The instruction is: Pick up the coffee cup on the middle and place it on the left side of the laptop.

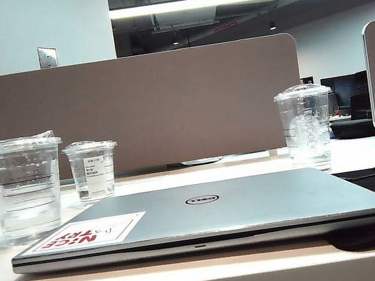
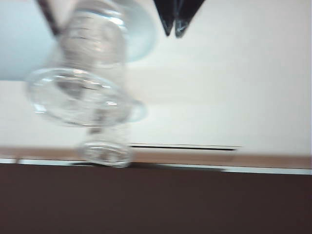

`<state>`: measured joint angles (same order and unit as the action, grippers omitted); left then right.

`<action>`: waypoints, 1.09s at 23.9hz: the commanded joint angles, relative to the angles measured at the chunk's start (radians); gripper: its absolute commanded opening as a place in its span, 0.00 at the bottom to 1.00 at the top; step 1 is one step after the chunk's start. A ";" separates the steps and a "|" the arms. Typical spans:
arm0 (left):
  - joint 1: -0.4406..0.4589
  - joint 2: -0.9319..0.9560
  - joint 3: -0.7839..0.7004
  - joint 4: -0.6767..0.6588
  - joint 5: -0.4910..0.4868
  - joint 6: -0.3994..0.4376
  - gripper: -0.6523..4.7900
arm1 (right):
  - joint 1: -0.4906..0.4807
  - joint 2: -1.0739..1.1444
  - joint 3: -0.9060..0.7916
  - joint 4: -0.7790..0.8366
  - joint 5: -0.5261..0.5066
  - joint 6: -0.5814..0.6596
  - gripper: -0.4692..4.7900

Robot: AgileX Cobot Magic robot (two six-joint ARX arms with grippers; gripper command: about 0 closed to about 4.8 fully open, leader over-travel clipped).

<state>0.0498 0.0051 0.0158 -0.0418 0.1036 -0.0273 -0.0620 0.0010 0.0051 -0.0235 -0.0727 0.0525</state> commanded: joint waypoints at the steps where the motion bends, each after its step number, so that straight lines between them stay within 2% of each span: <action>1: 0.001 0.000 0.003 0.005 -0.040 0.043 0.11 | -0.037 -0.002 -0.004 0.019 0.009 0.000 0.08; 4: 0.001 0.000 0.003 -0.012 -0.046 0.059 0.11 | -0.036 -0.002 -0.004 0.019 0.010 0.000 0.08; 8: 0.001 0.000 0.000 -0.034 -0.129 0.076 0.11 | -0.035 -0.002 -0.004 0.019 0.010 0.000 0.08; 12: 0.001 0.000 0.000 -0.031 -0.100 0.087 0.11 | -0.035 -0.002 -0.004 0.019 0.010 0.000 0.08; 26: 0.001 0.000 -0.008 -0.012 -0.100 0.087 0.11 | -0.035 -0.002 -0.004 0.019 0.010 0.000 0.08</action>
<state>0.0498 0.0048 0.0044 -0.0750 -0.0010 0.0559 -0.0967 0.0010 0.0051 -0.0216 -0.0639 0.0525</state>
